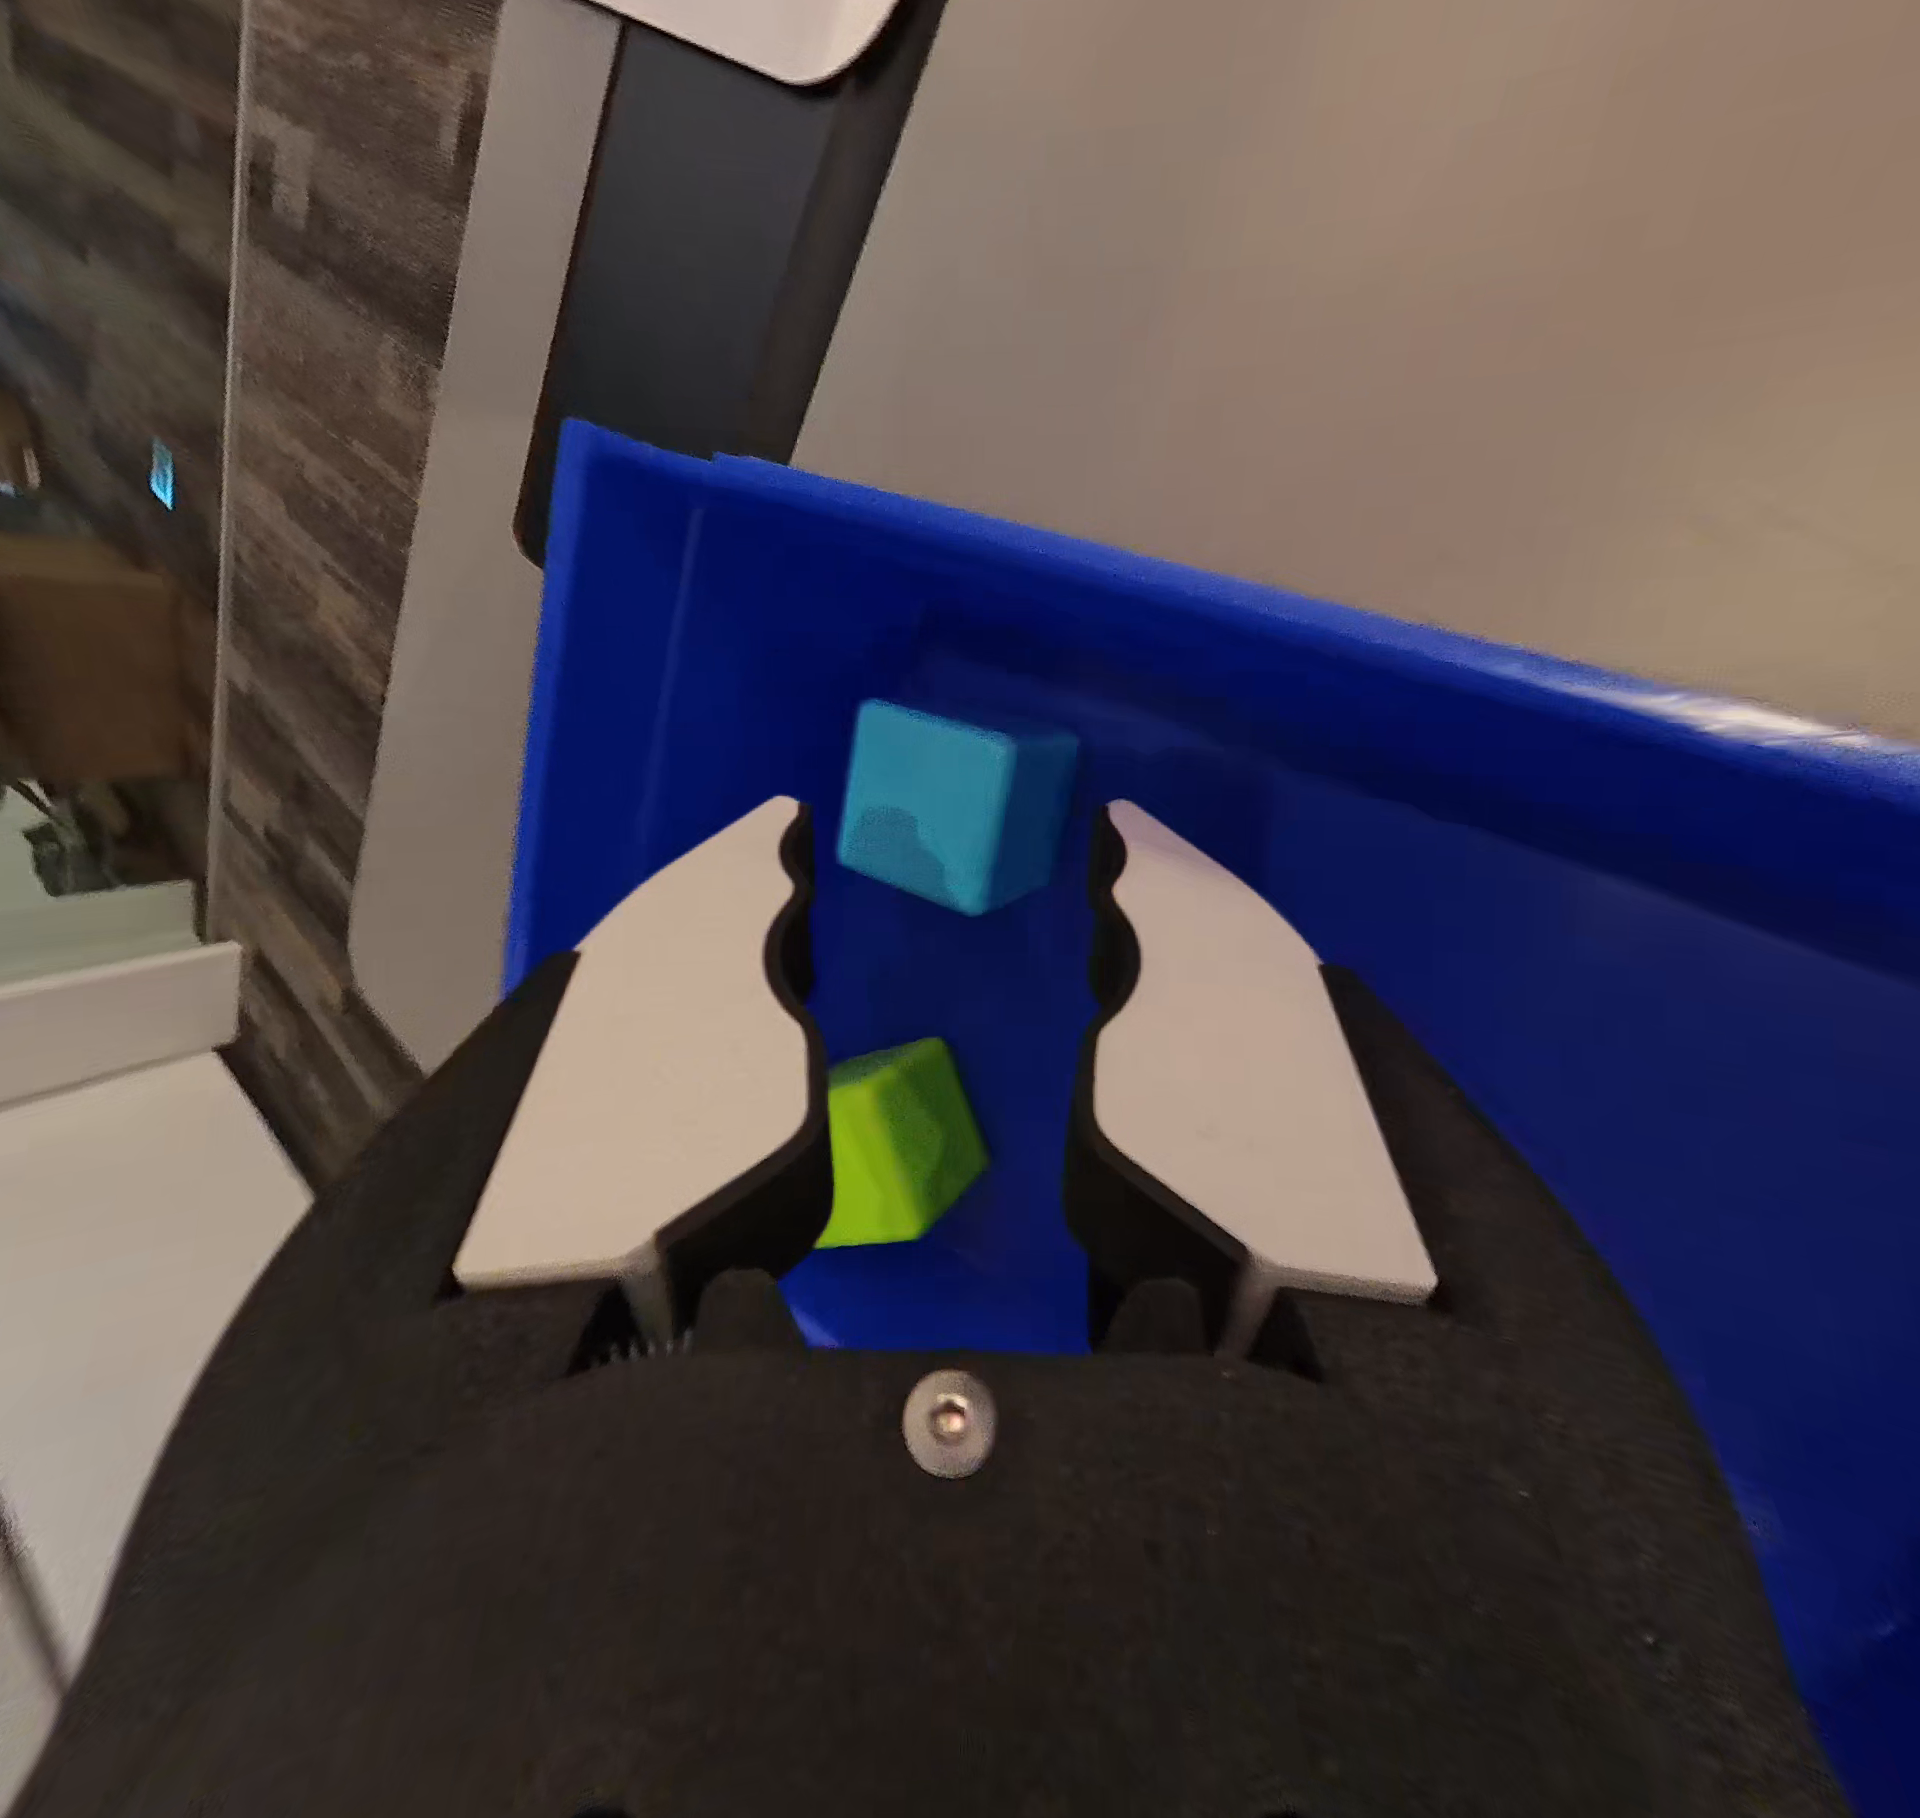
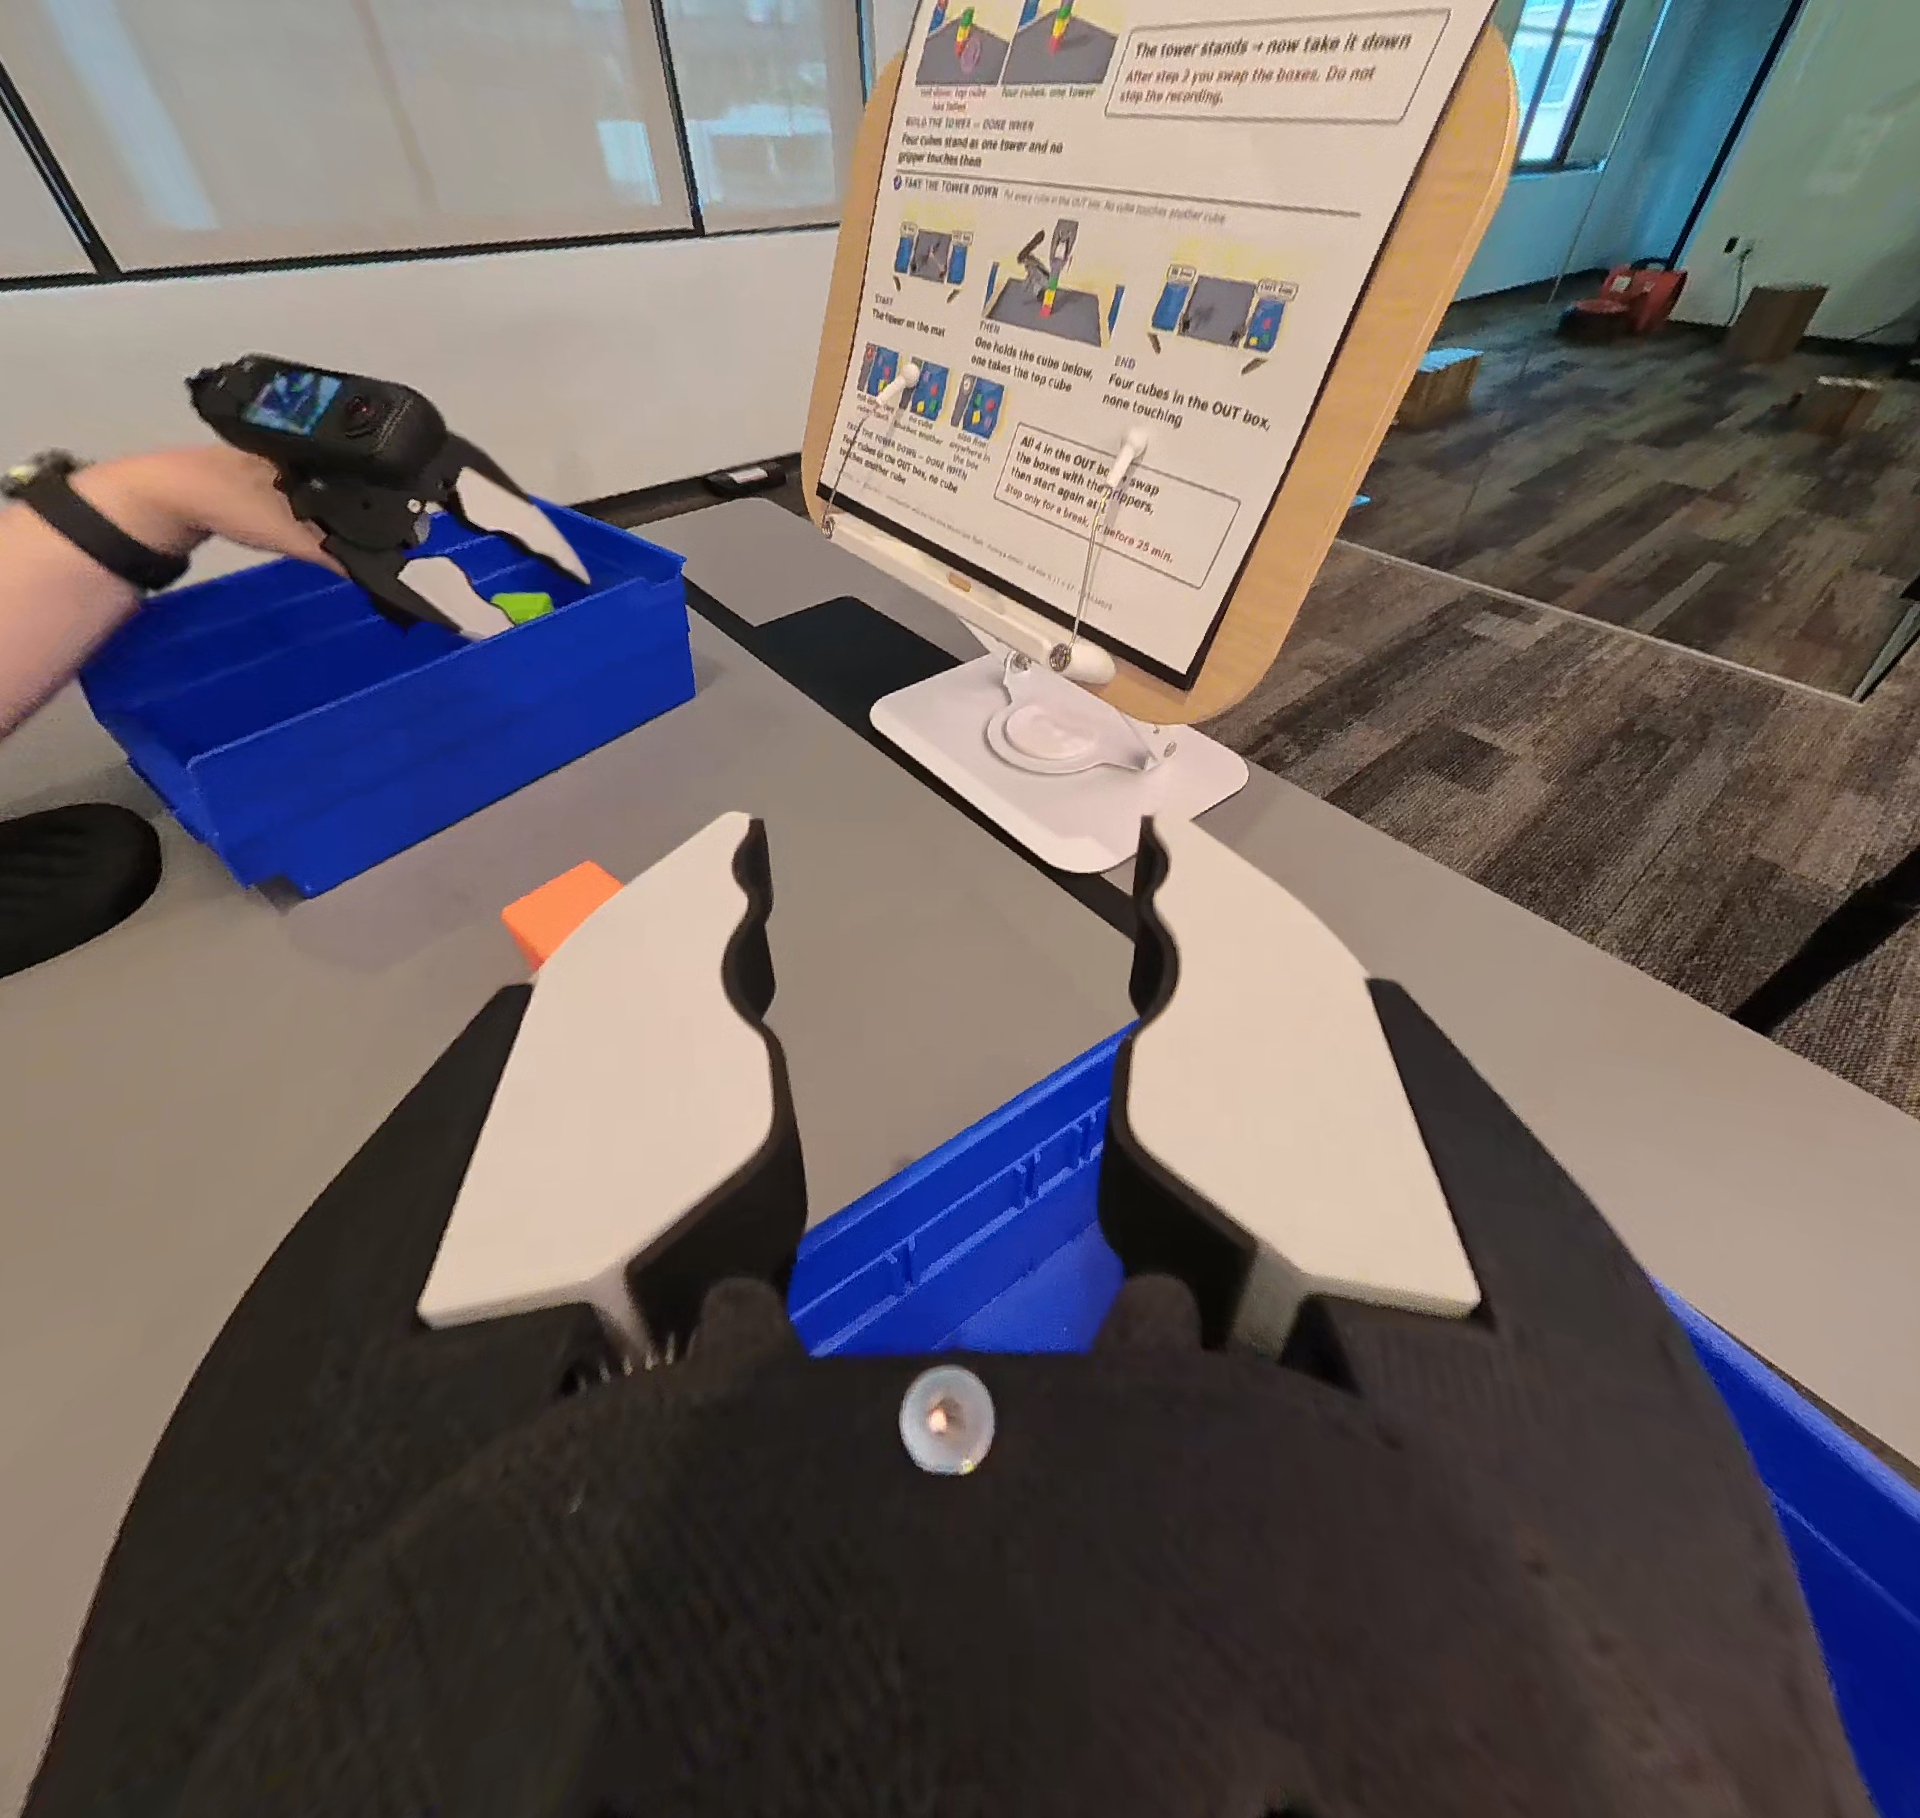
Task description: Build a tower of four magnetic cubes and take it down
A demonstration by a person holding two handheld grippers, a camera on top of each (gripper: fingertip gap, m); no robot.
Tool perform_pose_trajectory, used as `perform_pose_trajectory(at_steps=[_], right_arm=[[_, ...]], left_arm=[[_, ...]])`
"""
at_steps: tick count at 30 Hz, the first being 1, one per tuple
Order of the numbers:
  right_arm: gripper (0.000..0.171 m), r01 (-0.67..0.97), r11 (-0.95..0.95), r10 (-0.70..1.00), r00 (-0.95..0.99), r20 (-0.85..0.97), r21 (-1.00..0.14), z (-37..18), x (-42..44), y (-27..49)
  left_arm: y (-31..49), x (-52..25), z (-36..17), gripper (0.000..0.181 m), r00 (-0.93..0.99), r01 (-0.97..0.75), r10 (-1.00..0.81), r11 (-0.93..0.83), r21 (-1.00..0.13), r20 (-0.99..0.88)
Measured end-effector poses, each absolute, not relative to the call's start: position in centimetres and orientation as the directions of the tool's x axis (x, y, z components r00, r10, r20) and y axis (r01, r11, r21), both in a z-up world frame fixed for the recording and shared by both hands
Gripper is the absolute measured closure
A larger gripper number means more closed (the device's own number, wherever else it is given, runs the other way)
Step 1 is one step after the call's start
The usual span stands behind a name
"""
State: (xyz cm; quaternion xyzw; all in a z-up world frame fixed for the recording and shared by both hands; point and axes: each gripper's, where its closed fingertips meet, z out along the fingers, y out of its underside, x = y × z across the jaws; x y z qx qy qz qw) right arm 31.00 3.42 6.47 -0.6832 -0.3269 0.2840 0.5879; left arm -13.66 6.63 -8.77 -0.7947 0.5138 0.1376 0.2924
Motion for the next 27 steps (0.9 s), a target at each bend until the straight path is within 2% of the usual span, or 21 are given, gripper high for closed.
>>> perform_pose_trajectory(at_steps=[3,5,9,15,17,23,27], right_arm=[[0.103,0.122,-0.109,0.779,0.627,-0.009,-0.987,6.0,31.3,3.6],[0.103,0.125,-0.119,0.778,0.628,-0.014,-0.985,5.7,31.5,3.7],[0.103,0.124,-0.123,0.774,0.634,-0.017,-0.985,5.7,32.0,3.7],[0.103,0.133,-0.141,0.772,0.635,-0.026,-0.981,5.2,32.3,3.9],[0.103,0.135,-0.147,0.774,0.633,-0.029,-0.98,5.1,32.3,4.0],[0.103,0.167,-0.166,0.777,0.629,-0.025,-0.972,4.4,32.2,4.1],[0.104,0.16,-0.166,0.782,0.622,-0.032,-0.973,4.5,32.3,4.0]], left_arm=[[7.5,-14.7,-9.1,0.129,0.318,-0.947,-0.812,-0.25,-0.202,-0.49],[7.8,-15.2,-9.6,0.128,0.272,-0.962,-0.848,-0.219,-0.165,-0.456],[8.2,-14.8,-10.9,0.13,0.25,-0.963,-0.891,-0.189,-0.192,-0.379],[9.0,-15.8,-13.4,0.125,0.262,-0.963,-0.91,-0.227,-0.143,-0.321],[8.8,-16.0,-13.9,0.13,0.286,-0.956,-0.917,-0.255,-0.143,-0.279],[8.7,-15.7,-13.8,0.13,0.345,-0.931,-0.906,-0.299,-0.208,-0.244],[8.4,-14.8,-10.2,0.131,0.448,-0.86,-0.857,-0.335,-0.385,-0.255]])
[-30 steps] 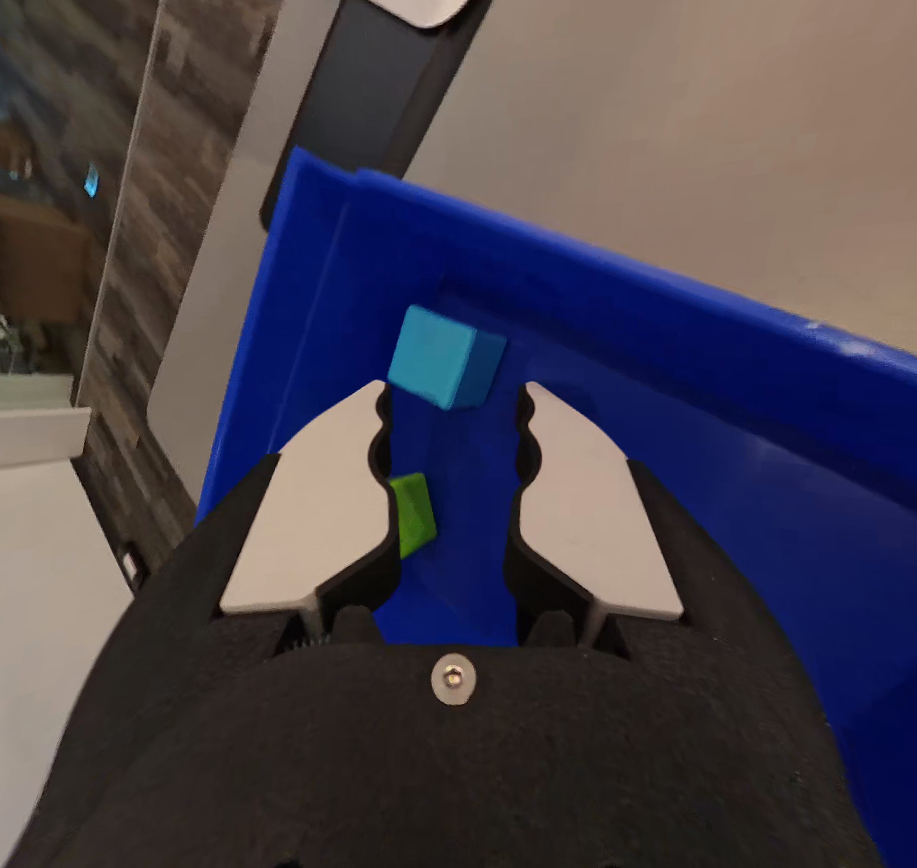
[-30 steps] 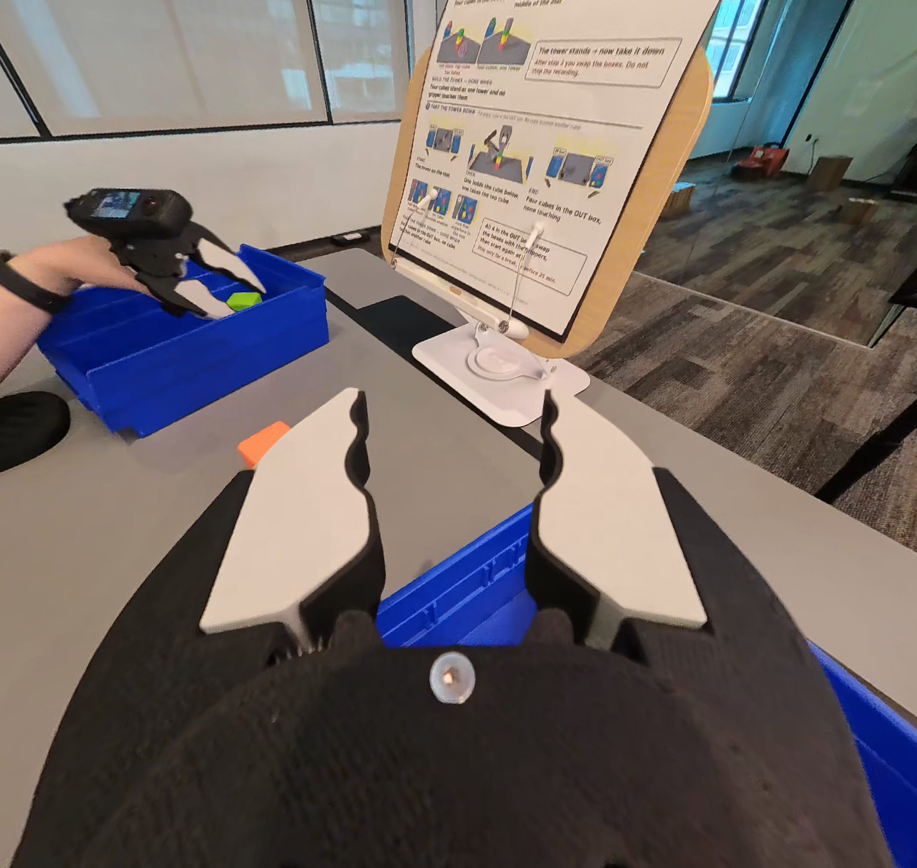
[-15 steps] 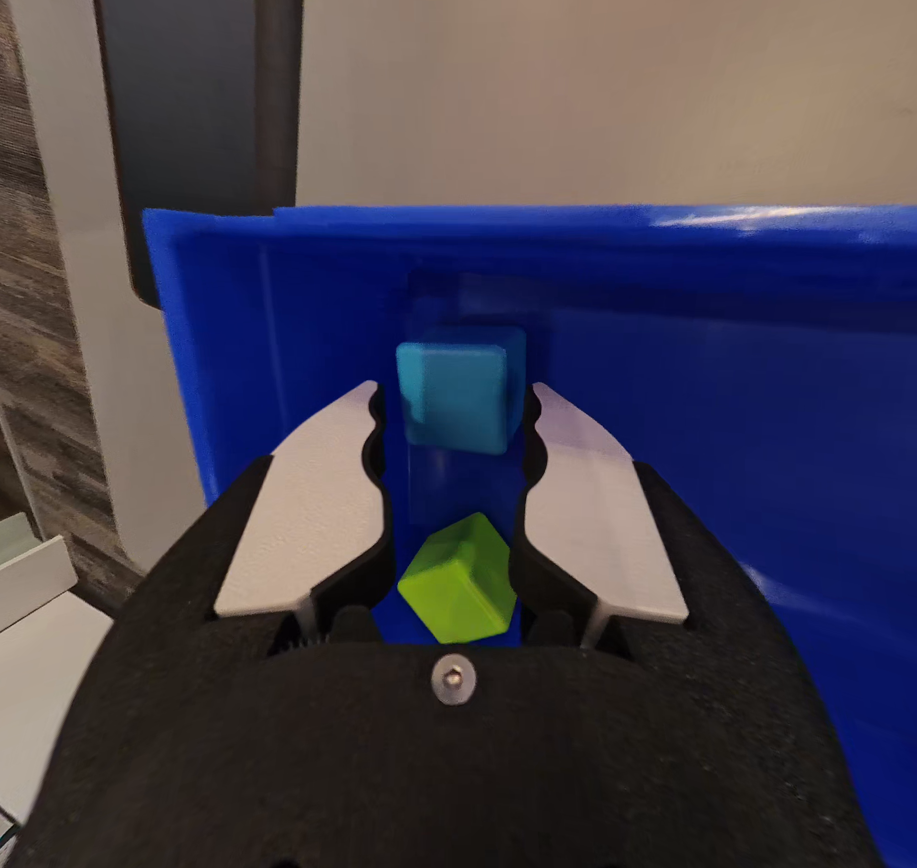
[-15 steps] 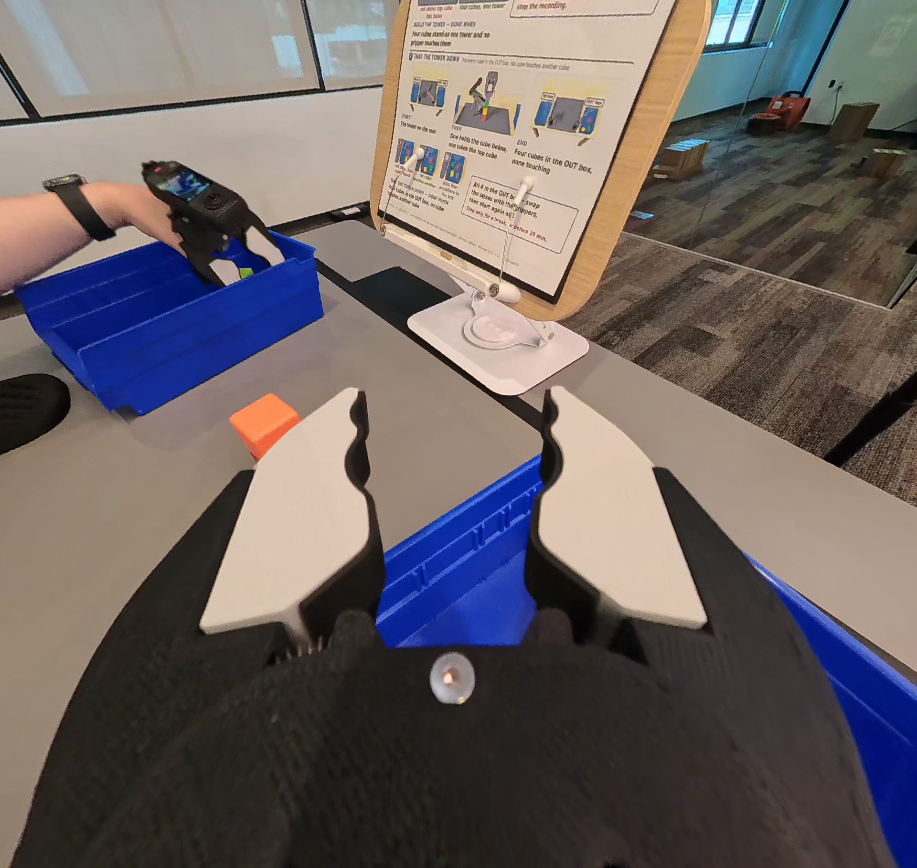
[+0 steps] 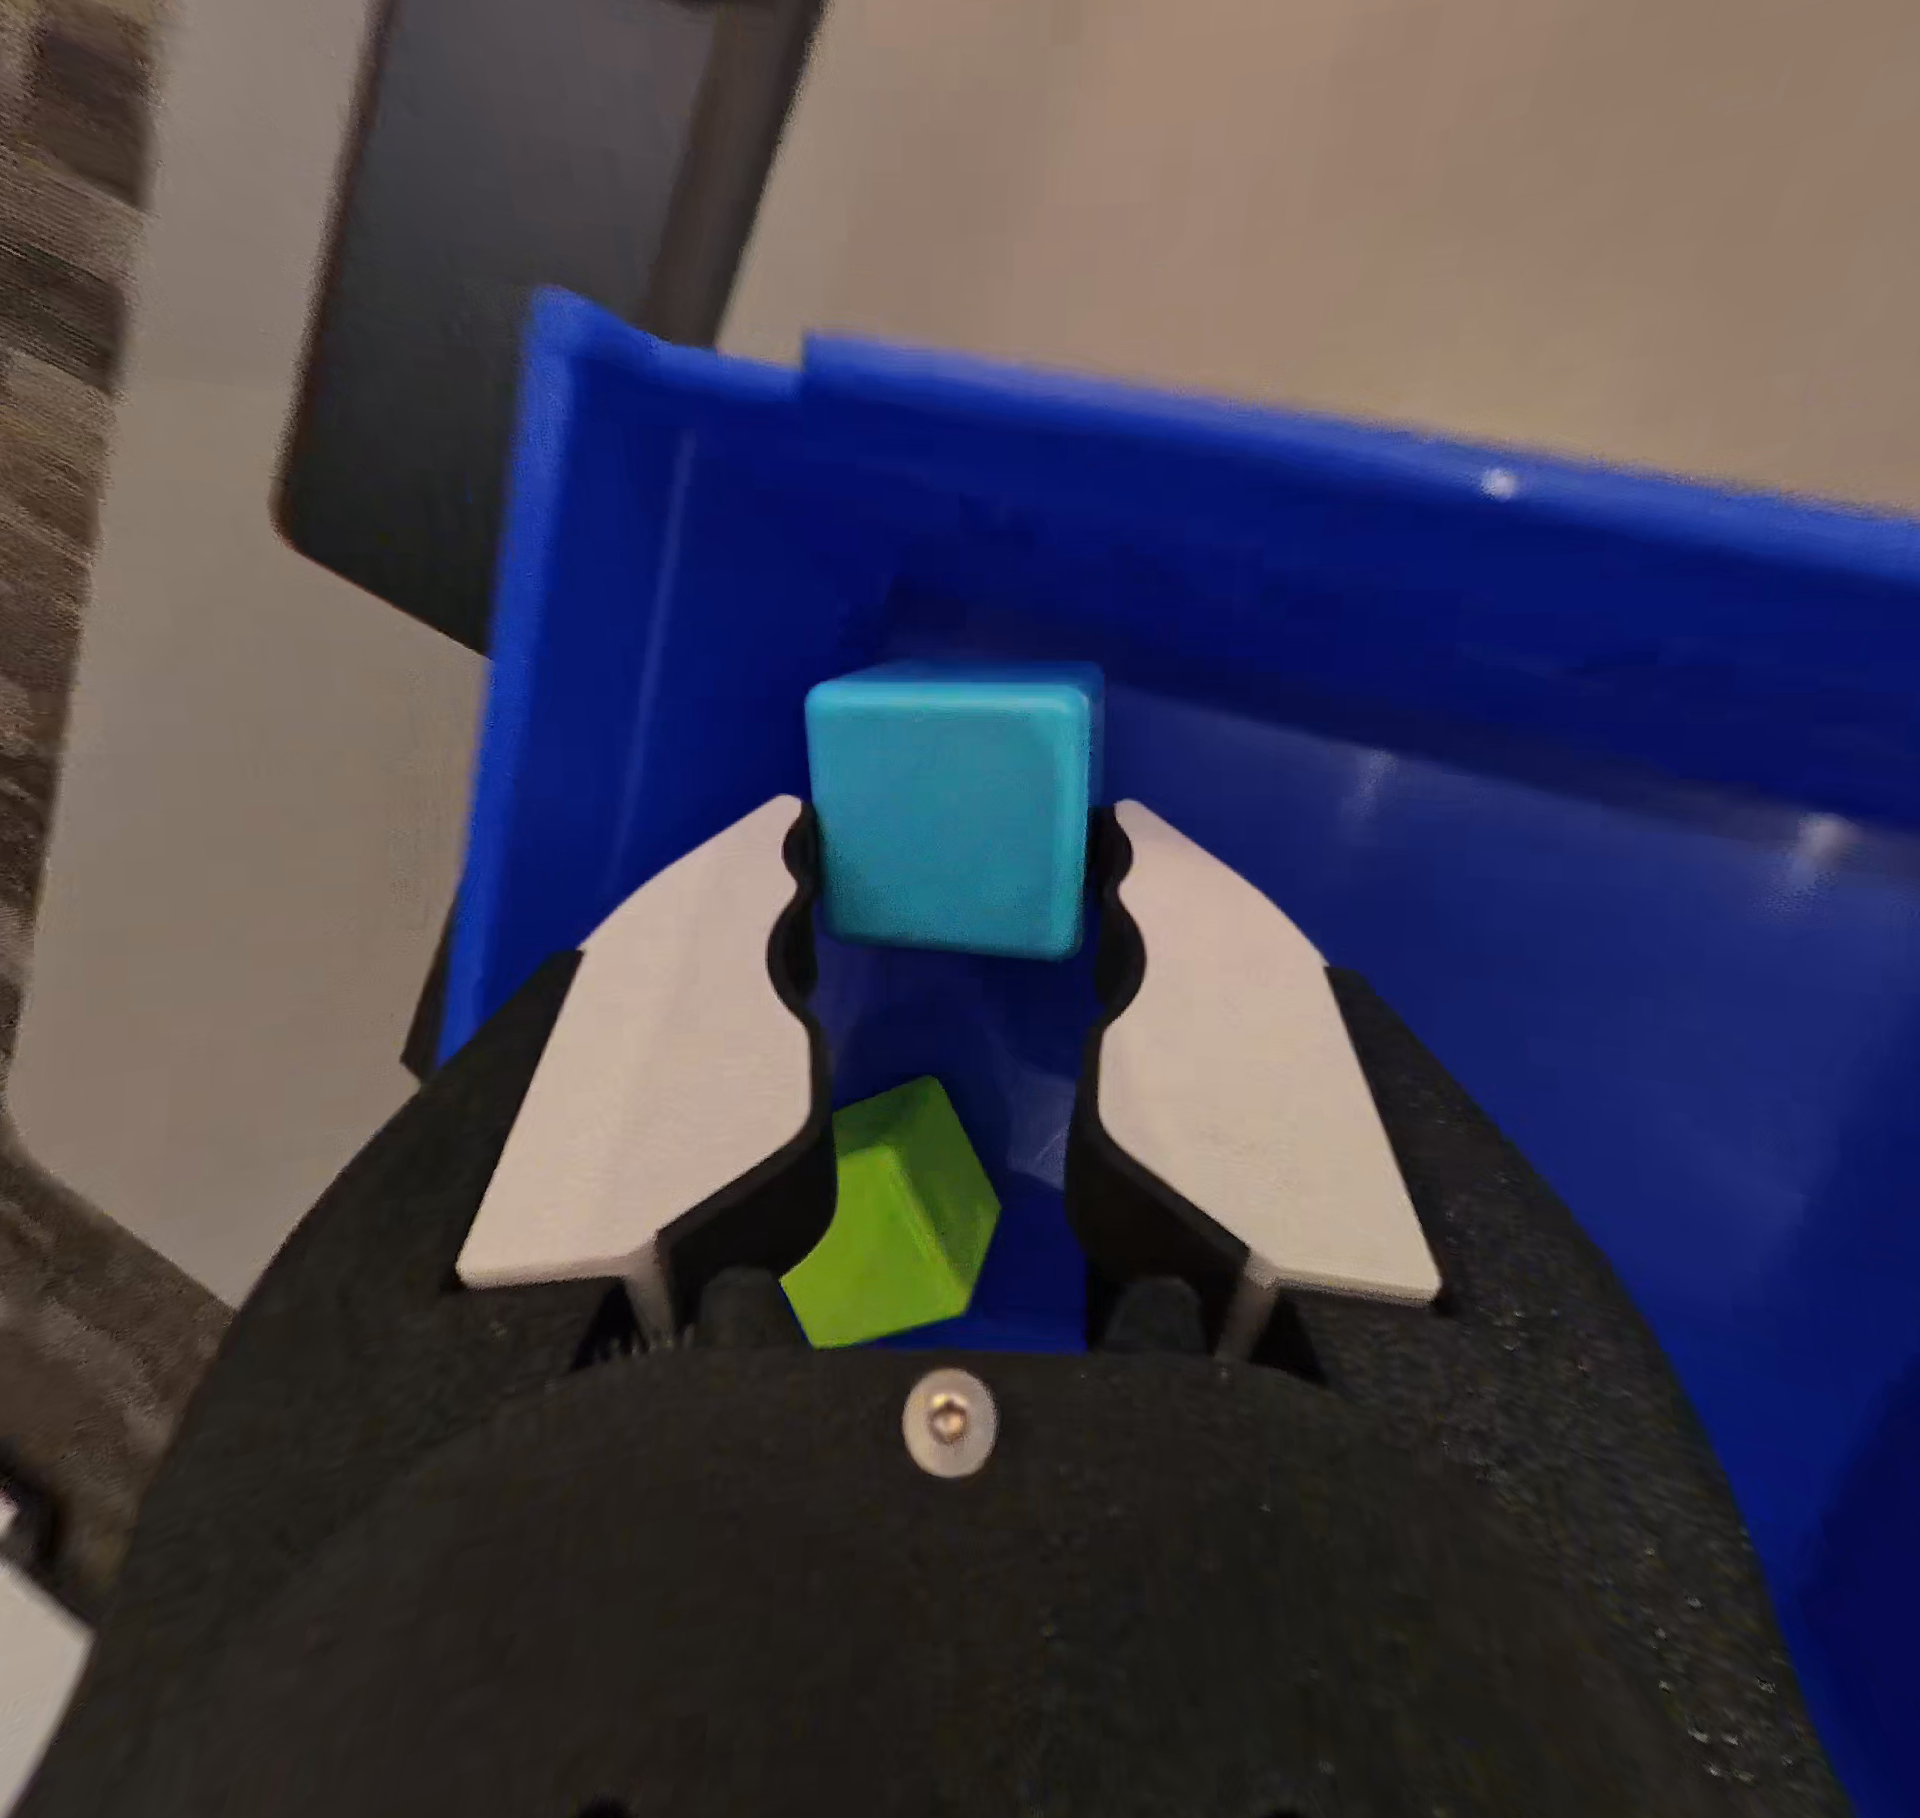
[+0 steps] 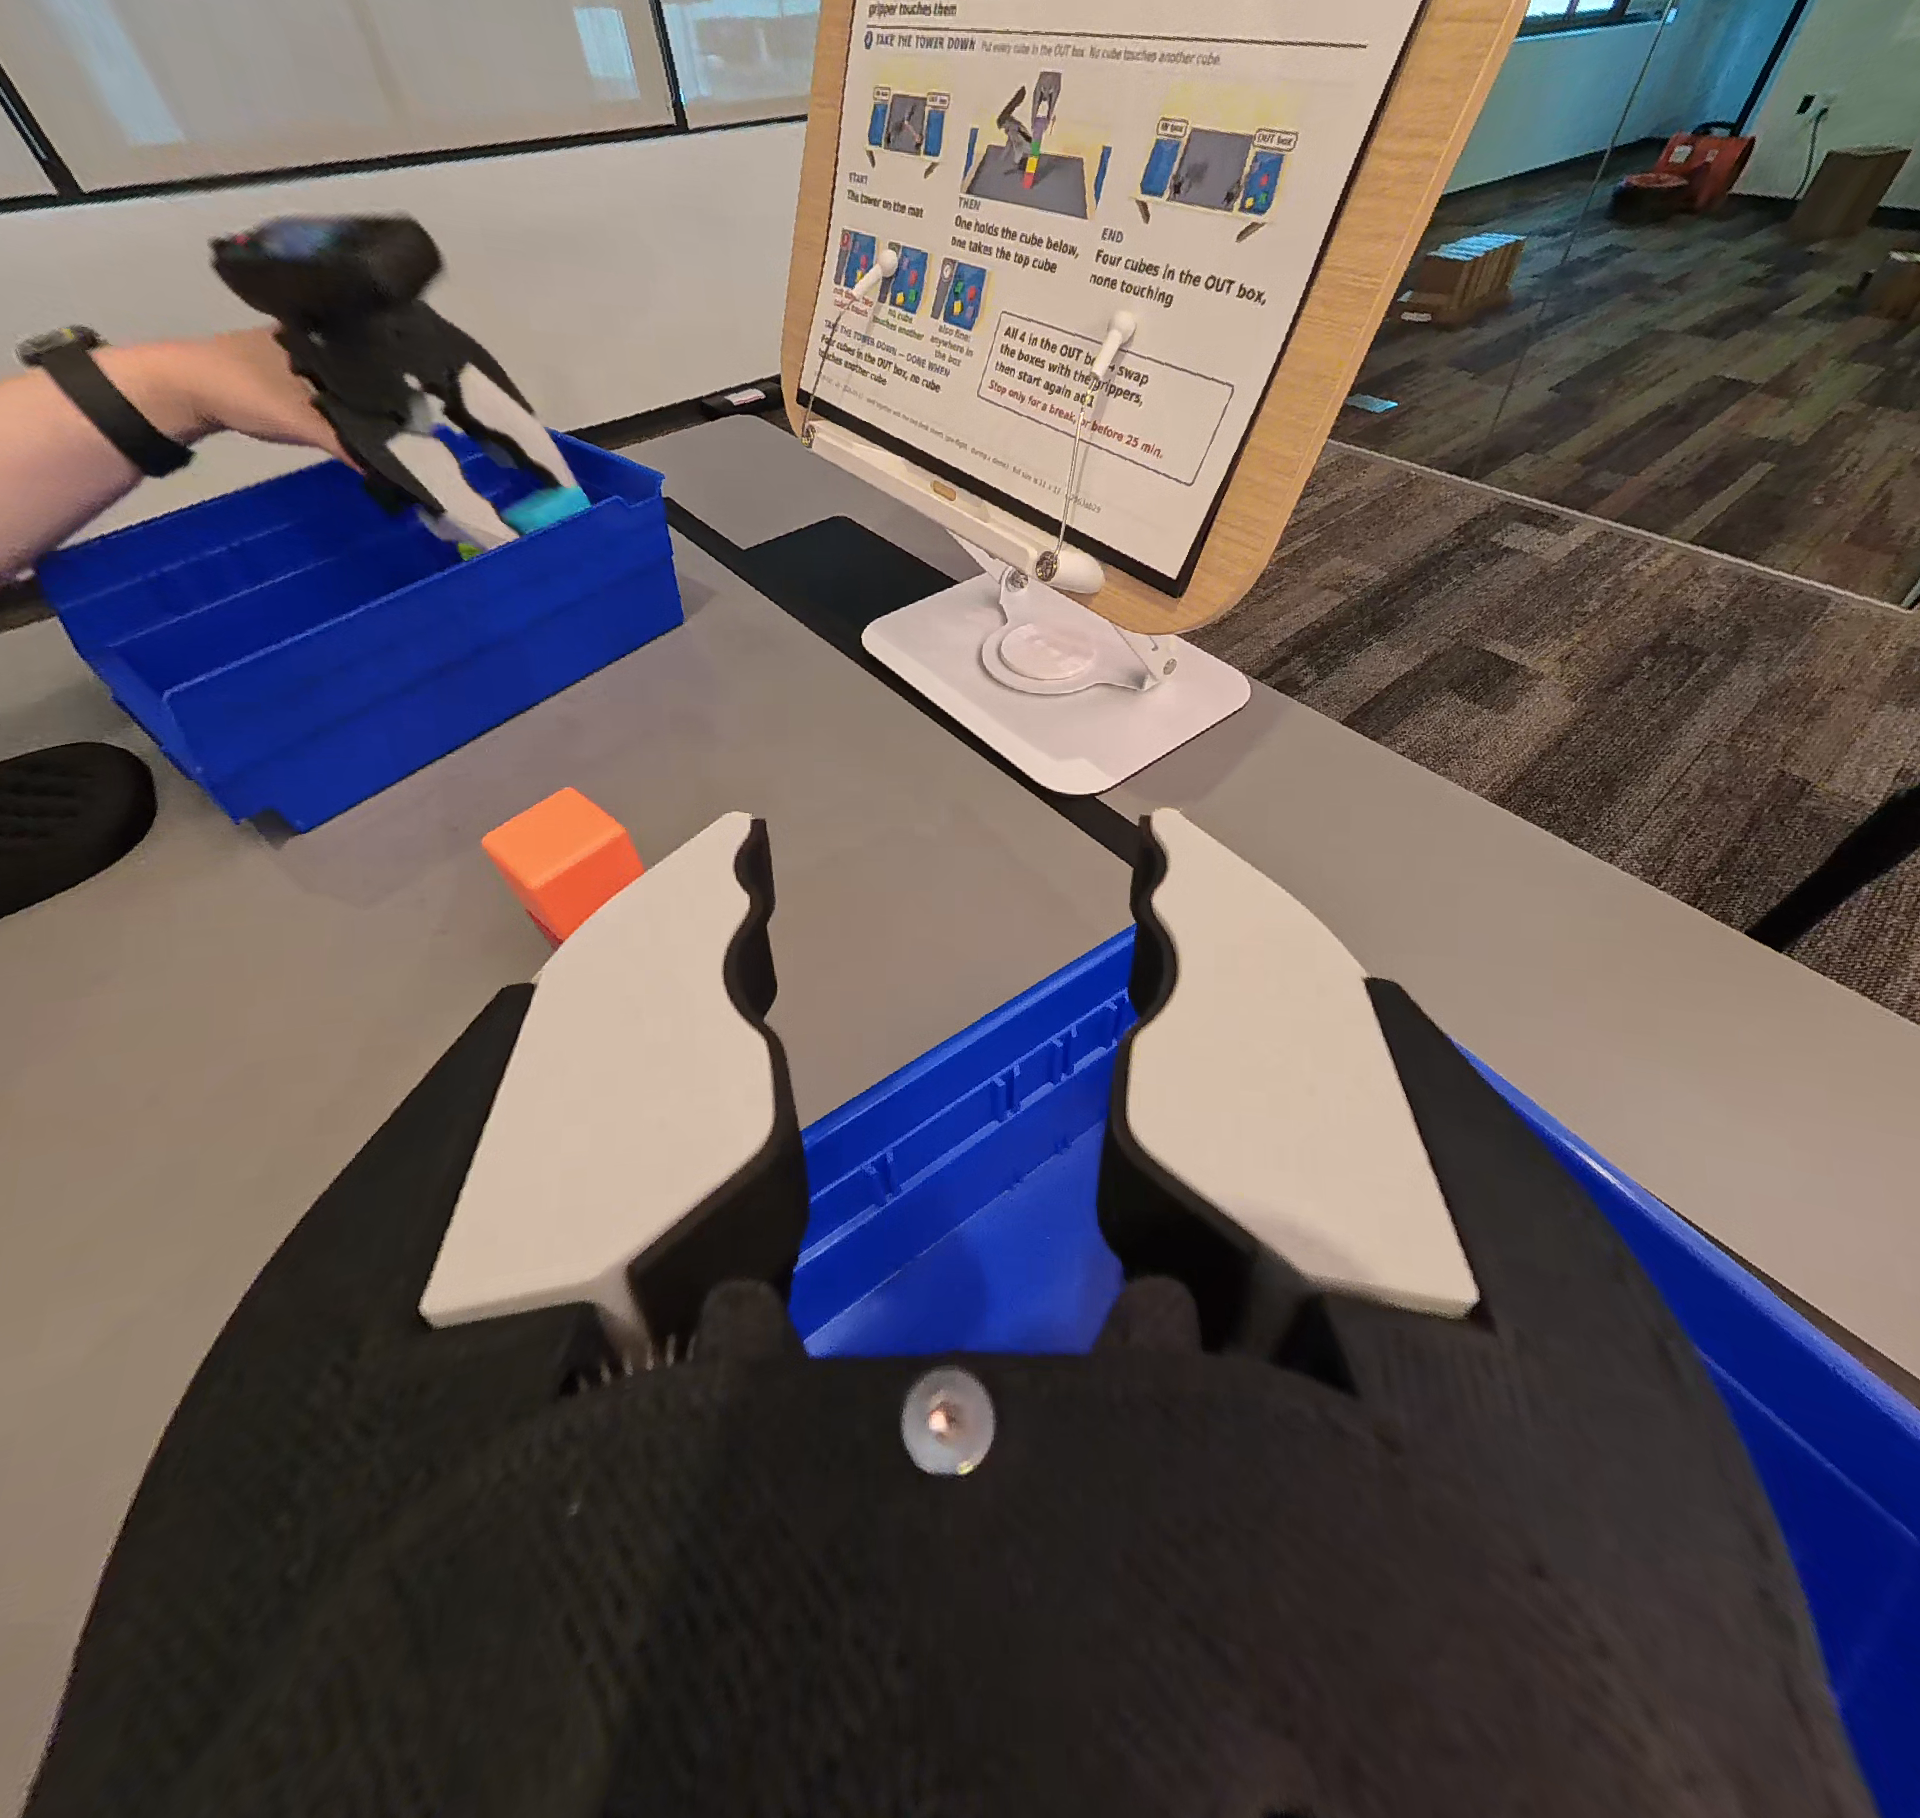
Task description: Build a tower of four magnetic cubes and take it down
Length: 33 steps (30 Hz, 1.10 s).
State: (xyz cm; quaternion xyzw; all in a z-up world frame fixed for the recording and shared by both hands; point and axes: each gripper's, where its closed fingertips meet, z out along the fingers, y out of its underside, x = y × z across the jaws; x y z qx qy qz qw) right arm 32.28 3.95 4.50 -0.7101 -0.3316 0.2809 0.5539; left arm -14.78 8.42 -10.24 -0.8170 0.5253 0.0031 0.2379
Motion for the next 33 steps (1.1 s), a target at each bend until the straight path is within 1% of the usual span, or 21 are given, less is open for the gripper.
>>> perform_pose_trajectory(at_steps=[2,4,7,10,13,16,19,21,25,27,30,33], right_arm=[[0.104,0.157,-0.166,0.78,0.625,-0.032,-0.974,4.6,32.5,4.0],[0.104,0.151,-0.164,0.778,0.628,-0.034,-0.975,4.8,32.6,4.0],[0.104,0.139,-0.156,0.778,0.627,-0.036,-0.978,5.2,32.6,4.0],[0.104,0.146,-0.152,0.782,0.623,-0.029,-0.978,5.3,32.5,3.8],[0.104,0.15,-0.154,0.787,0.617,-0.029,-0.977,5.2,32.4,3.6],[0.104,0.154,-0.165,0.786,0.617,-0.036,-0.974,5.0,32.6,3.5],[0.105,0.143,-0.161,0.785,0.618,-0.039,-0.977,5.1,32.9,3.2],[0.107,0.127,-0.146,0.783,0.621,-0.036,-0.981,5.4,33.2,3.1],[0.107,0.113,-0.144,0.782,0.622,-0.043,-0.983,5.7,33.7,2.9],[0.107,0.109,-0.147,0.782,0.621,-0.048,-0.983,5.7,33.8,2.9],[0.107,0.101,-0.148,0.785,0.617,-0.055,-0.984,5.8,33.9,3.0],[0.107,0.102,-0.153,0.79,0.611,-0.059,-0.983,5.7,33.8,3.0]], left_arm=[[7.9,-13.9,-6.9,0.131,0.484,-0.82,-0.822,-0.307,-0.483,-0.299],[6.7,-12.6,-3.4,0.131,0.491,-0.805,-0.802,-0.267,-0.529,-0.342],[4.4,-9.1,1.4,0.131,0.465,-0.809,-0.795,-0.202,-0.552,-0.39],[2.0,-3.3,3.5,0.131,0.436,-0.808,-0.833,-0.196,-0.555,-0.34],[-0.5,3.3,2.5,0.131,0.339,-0.834,-0.898,-0.148,-0.532,-0.282],[-1.9,8.0,-0.4,0.131,0.184,-0.891,-0.939,-0.034,-0.453,-0.291],[-2.3,10.7,-3.5,0.131,0.113,-0.925,-0.956,-0.003,-0.38,-0.269],[-2.3,11.6,-4.9,0.131,0.103,-0.941,-0.961,-0.011,-0.339,-0.256],[-1.9,12.8,-5.8,0.131,0.097,-0.95,-0.965,-0.016,-0.312,-0.245],[-1.7,12.7,-6.1,0.131,0.07,-0.961,-0.964,0.004,-0.278,-0.256],[-1.7,12.9,-6.2,0.131,0.035,-0.963,-0.967,0.034,-0.266,-0.251],[-1.5,13.0,-6.2,0.131,-0.035,-0.963,-0.968,0.1,-0.251,-0.248]])
